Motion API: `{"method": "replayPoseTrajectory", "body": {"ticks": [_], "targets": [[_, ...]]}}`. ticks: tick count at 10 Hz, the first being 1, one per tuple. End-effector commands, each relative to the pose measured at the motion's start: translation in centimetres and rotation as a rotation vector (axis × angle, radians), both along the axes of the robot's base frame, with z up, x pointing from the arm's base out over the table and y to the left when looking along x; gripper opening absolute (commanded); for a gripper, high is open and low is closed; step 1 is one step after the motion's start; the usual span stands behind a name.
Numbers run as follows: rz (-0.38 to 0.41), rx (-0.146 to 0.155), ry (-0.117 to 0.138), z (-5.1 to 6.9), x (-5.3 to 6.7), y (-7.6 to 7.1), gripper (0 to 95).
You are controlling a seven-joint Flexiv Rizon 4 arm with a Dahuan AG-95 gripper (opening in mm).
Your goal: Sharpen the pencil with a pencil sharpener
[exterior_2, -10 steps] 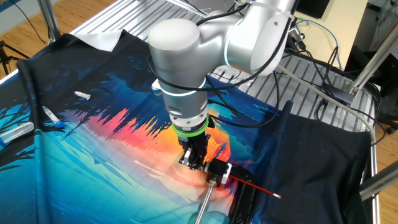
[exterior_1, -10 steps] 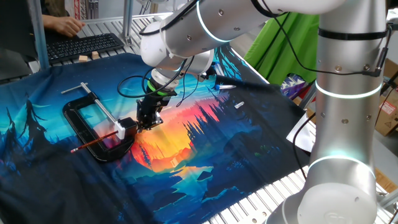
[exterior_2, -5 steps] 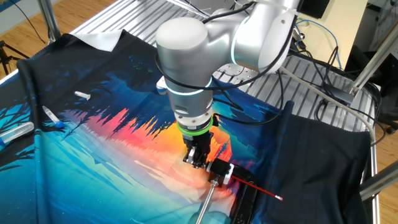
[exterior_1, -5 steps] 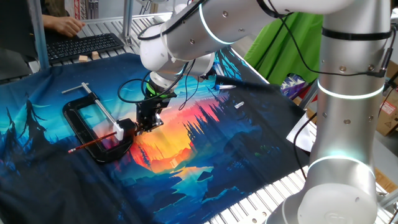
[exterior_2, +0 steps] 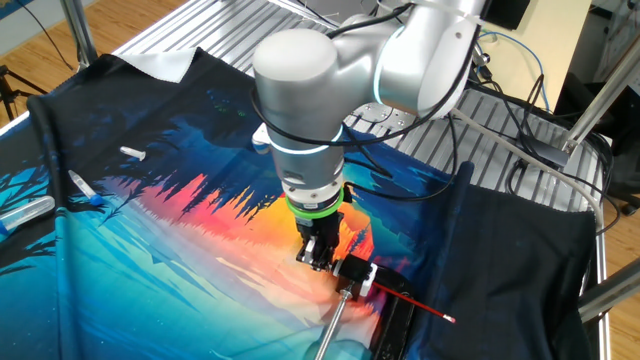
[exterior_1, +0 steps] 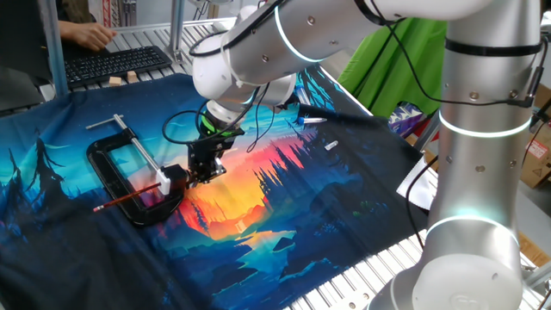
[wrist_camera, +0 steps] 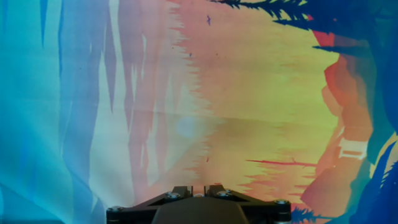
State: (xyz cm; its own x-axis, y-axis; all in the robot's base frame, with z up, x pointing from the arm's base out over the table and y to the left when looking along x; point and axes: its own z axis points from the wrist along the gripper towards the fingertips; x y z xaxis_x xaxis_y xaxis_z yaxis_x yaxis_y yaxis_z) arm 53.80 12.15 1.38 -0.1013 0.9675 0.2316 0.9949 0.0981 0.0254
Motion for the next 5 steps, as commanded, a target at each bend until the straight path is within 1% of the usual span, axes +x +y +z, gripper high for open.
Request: {"method": "replayPoseTrajectory", "body": {"ticks": [1,2,3,5], "targets": [[0.012,-0.023,-0.005,-0.02,0.24,0.01,0.0],[0.017,-0.018,-0.003,-0.06,0.35,0.0,0.0],[0.031,-0.015,0.004,-0.03,0.44,0.0,0.0],[0.038,-0.013,0.006,0.0,0.42,0.02,0.0]]}}
